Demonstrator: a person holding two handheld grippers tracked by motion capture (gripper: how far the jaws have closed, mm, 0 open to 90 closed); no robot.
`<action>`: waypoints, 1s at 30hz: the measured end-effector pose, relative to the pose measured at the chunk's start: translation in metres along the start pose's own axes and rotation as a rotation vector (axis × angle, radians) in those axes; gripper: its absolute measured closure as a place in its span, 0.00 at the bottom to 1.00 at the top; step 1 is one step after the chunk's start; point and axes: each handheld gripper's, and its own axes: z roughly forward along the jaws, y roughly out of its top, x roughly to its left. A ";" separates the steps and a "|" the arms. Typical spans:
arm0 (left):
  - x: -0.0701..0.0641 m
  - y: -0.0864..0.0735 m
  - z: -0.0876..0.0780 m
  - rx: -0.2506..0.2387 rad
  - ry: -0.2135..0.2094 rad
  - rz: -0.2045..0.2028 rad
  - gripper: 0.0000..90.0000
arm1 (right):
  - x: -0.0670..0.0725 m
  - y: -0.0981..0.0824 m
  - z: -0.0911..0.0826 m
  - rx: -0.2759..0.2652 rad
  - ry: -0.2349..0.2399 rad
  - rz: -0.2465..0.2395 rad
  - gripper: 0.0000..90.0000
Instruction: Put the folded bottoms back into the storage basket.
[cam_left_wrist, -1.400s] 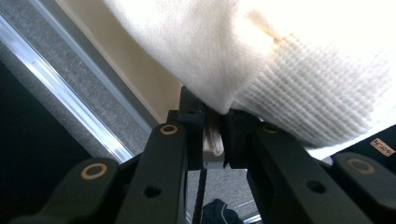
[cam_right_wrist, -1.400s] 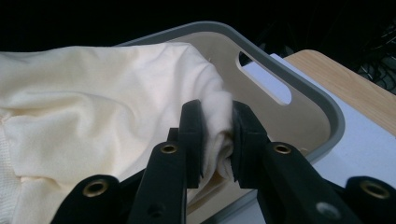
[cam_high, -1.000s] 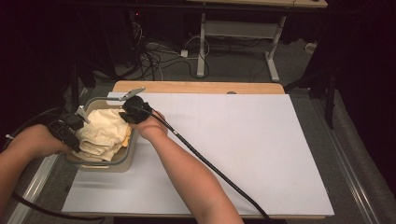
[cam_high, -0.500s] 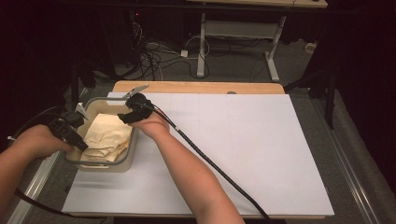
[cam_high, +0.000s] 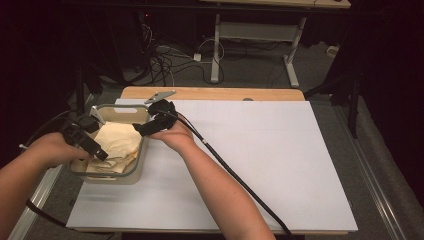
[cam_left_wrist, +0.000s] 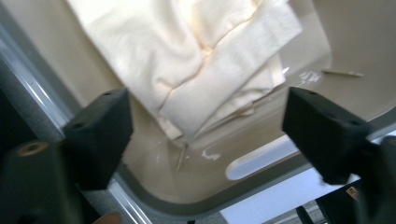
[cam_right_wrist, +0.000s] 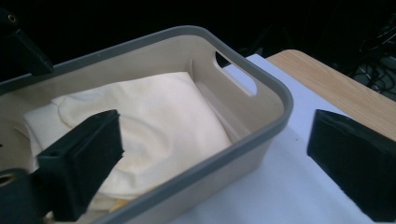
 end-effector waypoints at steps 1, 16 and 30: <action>-0.002 0.001 0.000 0.003 -0.004 0.001 0.11 | 0.000 -0.002 -0.004 0.003 -0.005 -0.001 0.01; -0.034 0.023 0.002 0.043 0.021 0.032 0.00 | -0.006 -0.027 -0.047 -0.018 -0.058 -0.007 0.01; -0.059 0.035 -0.007 0.038 0.029 0.065 0.00 | -0.012 -0.052 -0.085 -0.015 -0.107 0.009 0.01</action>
